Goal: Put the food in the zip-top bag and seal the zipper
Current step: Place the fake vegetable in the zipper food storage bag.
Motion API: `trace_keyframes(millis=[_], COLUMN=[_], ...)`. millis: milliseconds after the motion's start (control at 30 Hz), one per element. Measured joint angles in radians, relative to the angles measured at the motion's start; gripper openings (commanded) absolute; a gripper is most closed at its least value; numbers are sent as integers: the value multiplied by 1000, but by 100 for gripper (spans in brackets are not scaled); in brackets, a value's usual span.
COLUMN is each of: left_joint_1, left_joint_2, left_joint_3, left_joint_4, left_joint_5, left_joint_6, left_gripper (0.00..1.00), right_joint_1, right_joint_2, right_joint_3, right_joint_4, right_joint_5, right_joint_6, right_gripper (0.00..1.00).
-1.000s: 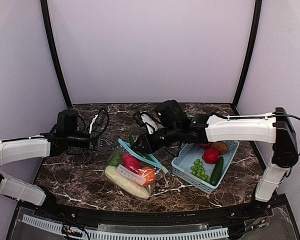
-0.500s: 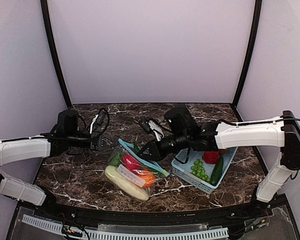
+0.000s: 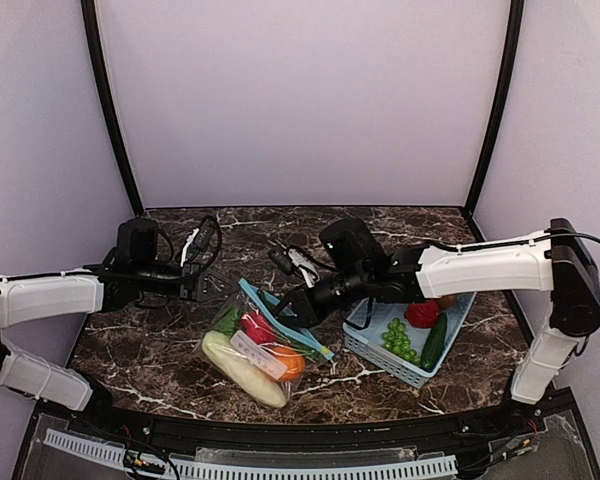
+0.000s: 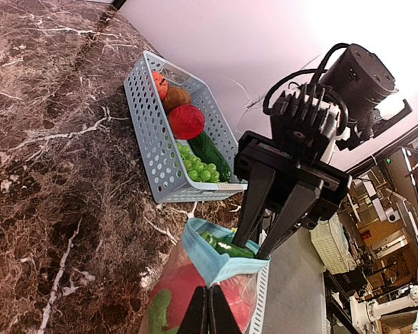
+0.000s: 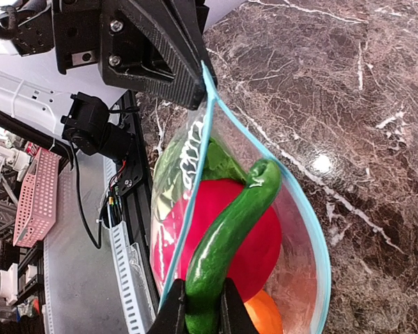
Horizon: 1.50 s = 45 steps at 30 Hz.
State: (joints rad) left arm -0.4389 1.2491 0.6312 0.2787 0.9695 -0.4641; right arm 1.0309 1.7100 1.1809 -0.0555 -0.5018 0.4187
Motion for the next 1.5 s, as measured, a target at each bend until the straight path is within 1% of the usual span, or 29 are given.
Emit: trace_keyframes(millis=[100, 233, 500, 600, 700, 767, 800, 900, 1000, 1267, 1500], left_joint_1=[0, -5, -14, -14, -16, -16, -16, -17, -19, -19, -19], left_joint_2=[0, 6, 14, 14, 14, 14, 14, 14, 14, 14, 16], left_joint_3=[6, 15, 42, 42, 43, 43, 43, 43, 43, 43, 43], left_joint_4=[-1, -13, -26, -27, -27, -27, -27, -27, -27, -27, -27], left_joint_5=[17, 30, 45, 46, 50, 51, 51, 51, 51, 41, 35], left_joint_6=[0, 5, 21, 24, 24, 24, 24, 26, 27, 32, 34], left_gripper=[1, 1, 1, 1, 1, 1, 1, 1, 1, 1, 1], right_joint_1=[-2, -3, -3, -3, -3, -3, -3, 0, 10, 69, 123], right_joint_2=[18, 21, -1, -39, -82, -113, -125, -156, -164, -135, -53], right_joint_3=[15, 19, 2, -22, -43, -56, -60, -69, -59, 55, 160], right_joint_4=[1, 0, -30, -44, -53, -56, -57, -66, -101, -250, -358], right_joint_5=[-24, -29, 59, 95, 116, 125, 130, 169, 237, 456, 594], right_joint_6=[-1, 0, 13, 18, 25, 25, 27, 33, 39, 121, 189], right_gripper=[3, 21, 50, 59, 63, 63, 62, 49, 43, 41, 40])
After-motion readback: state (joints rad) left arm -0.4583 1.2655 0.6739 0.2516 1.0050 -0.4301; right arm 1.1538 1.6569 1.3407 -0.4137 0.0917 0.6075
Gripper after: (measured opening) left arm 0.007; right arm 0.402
